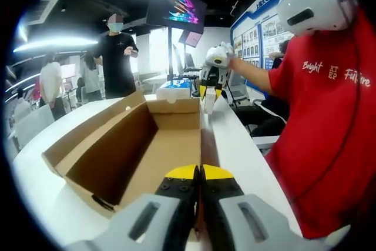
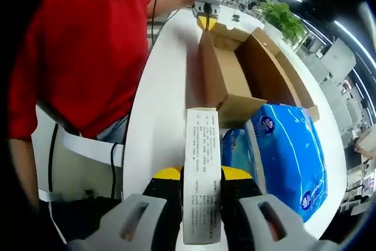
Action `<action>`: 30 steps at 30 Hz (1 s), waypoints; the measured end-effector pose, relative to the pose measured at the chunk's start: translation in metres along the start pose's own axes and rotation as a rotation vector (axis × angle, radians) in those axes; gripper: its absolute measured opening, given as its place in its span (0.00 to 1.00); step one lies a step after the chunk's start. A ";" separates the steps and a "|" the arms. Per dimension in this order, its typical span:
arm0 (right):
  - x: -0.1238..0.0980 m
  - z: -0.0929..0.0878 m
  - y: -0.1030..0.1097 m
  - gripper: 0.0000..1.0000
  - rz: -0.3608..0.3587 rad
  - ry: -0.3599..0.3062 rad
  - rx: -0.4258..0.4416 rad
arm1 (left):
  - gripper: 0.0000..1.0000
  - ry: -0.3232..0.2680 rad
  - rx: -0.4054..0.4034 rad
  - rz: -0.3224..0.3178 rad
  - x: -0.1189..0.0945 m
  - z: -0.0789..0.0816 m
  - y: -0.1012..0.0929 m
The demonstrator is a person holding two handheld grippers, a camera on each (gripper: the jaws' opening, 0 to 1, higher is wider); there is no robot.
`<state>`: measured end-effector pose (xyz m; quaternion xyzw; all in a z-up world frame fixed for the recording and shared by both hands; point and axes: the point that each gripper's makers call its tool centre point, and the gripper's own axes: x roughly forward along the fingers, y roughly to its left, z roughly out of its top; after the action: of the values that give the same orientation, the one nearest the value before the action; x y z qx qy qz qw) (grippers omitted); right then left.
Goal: Operate the shoe box by opening the lid, removing the specified soft item, and placing it in the target area until the item is outside and the box remains undamaged.
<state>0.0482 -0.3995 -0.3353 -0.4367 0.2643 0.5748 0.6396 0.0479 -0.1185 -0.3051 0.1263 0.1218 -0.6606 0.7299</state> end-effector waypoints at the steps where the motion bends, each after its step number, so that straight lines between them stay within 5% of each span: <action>1: 0.000 0.000 0.001 0.21 0.005 0.002 -0.003 | 0.01 0.000 0.001 -0.001 0.000 0.000 0.000; 30: 0.017 -0.008 -0.003 0.21 0.041 0.039 -0.049 | 0.01 -0.015 0.006 0.001 0.000 0.001 0.001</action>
<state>0.0557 -0.3976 -0.3526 -0.4580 0.2716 0.5854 0.6114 0.0487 -0.1185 -0.3046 0.1236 0.1146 -0.6614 0.7309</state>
